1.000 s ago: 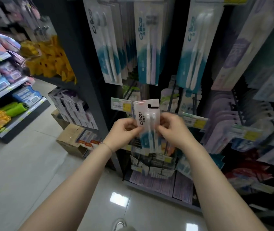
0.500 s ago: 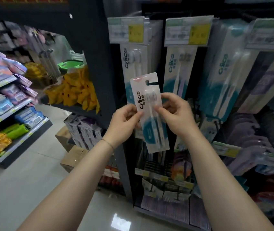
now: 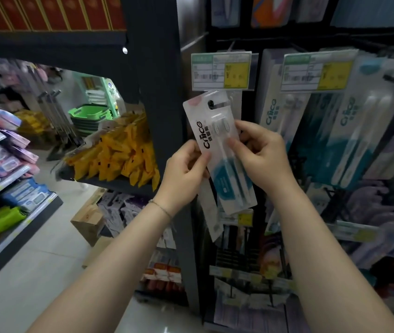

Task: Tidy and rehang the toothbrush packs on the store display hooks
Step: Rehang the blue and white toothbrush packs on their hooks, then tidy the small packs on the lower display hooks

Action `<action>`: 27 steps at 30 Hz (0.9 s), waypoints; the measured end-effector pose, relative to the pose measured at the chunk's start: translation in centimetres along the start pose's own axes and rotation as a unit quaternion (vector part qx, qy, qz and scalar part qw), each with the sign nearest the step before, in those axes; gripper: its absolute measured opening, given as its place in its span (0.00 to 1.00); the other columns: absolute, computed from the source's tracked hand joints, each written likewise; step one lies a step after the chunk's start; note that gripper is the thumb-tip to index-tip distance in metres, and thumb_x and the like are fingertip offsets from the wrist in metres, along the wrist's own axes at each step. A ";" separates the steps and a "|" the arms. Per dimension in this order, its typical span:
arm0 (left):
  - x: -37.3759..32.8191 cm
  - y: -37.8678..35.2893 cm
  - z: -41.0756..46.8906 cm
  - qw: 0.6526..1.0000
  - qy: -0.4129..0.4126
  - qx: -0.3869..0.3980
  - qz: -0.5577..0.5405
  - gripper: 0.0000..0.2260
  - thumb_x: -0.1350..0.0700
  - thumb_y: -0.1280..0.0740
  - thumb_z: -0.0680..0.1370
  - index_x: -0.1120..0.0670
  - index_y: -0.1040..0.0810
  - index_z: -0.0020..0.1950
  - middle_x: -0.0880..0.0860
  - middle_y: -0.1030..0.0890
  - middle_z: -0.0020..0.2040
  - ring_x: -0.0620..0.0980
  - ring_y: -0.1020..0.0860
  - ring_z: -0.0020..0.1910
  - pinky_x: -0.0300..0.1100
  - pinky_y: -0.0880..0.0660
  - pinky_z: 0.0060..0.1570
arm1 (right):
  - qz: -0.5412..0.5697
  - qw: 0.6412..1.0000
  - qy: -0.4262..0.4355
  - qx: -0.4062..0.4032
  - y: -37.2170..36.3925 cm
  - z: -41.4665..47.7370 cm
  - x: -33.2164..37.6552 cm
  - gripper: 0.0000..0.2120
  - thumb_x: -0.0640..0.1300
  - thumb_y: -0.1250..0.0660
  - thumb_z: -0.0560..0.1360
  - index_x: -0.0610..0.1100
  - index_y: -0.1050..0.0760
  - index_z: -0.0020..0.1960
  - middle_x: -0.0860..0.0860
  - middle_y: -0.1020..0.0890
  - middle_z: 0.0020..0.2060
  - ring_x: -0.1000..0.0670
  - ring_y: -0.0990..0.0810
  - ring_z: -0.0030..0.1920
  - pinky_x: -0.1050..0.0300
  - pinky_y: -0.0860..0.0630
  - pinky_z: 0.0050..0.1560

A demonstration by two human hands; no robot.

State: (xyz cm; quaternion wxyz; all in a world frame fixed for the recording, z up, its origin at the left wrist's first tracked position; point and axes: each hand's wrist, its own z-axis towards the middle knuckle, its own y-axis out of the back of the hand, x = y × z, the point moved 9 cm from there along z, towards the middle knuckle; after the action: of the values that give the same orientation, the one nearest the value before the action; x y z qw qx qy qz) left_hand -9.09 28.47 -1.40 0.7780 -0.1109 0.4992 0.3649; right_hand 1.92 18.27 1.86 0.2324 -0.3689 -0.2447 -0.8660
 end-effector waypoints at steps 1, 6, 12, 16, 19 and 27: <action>0.3 0.0 0.0 1.000 0.006 0.002 0.001 0.06 0.61 0.38 0.81 0.51 0.24 0.51 0.46 0.19 0.46 0.41 0.21 0.37 0.33 0.26 0.35 | -0.007 1.000 -0.007 0.001 -0.1 0.0 -0.4 0.13 0.40 0.33 0.76 0.47 0.22 0.60 0.57 0.17 0.43 0.54 0.18 0.43 0.53 0.20 0.46; 0.7 -0.5 0.3 1.000 0.025 -0.013 0.001 0.05 0.61 0.39 0.81 0.56 0.24 0.52 0.48 0.19 0.45 0.39 0.22 0.34 0.31 0.27 0.33 | -0.047 0.999 -0.008 -0.003 0.1 0.2 -0.9 0.14 0.41 0.33 0.77 0.44 0.23 0.62 0.50 0.18 0.42 0.49 0.20 0.40 0.49 0.21 0.44; -1.0 -0.9 1.8 0.998 0.029 -0.041 -0.022 0.05 0.60 0.40 0.82 0.53 0.25 0.52 0.49 0.19 0.42 0.43 0.22 0.31 0.31 0.29 0.30 | -0.107 0.994 0.023 -0.027 1.2 2.8 1.2 0.09 0.46 0.34 0.77 0.49 0.21 0.57 0.54 0.20 0.38 0.51 0.22 0.37 0.49 0.23 0.38; -1.0 -1.1 1.9 0.998 0.026 -0.050 -0.025 0.06 0.59 0.42 0.83 0.55 0.27 0.57 0.52 0.20 0.40 0.45 0.23 0.29 0.34 0.29 0.28 | -0.122 0.992 0.023 -0.020 1.1 3.1 1.5 0.08 0.47 0.34 0.77 0.49 0.21 0.55 0.55 0.20 0.37 0.55 0.23 0.36 0.52 0.23 0.39; -1.0 -1.5 1.7 0.998 0.015 -0.054 -0.040 0.07 0.59 0.44 0.84 0.56 0.29 0.58 0.56 0.21 0.38 0.49 0.25 0.25 0.37 0.30 0.23 | -0.125 0.992 0.021 -0.010 1.0 3.2 1.7 0.07 0.46 0.34 0.77 0.48 0.21 0.54 0.56 0.21 0.35 0.58 0.25 0.34 0.57 0.25 0.38; -1.3 -2.1 0.8 0.996 -0.009 -0.074 -0.058 0.06 0.59 0.46 0.84 0.52 0.31 0.52 0.58 0.23 0.35 0.56 0.28 0.23 0.36 0.32 0.20 | -0.134 0.990 0.048 0.009 1.1 3.0 2.2 0.11 0.44 0.34 0.77 0.46 0.21 0.58 0.62 0.26 0.33 0.62 0.28 0.34 0.65 0.31 0.40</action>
State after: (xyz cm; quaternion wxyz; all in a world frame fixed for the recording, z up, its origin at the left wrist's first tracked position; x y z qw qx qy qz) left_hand -7.45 26.84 -0.29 0.7922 -0.1936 0.4567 0.3556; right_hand 2.76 18.72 5.56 0.1286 -0.2889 -0.2882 -0.9039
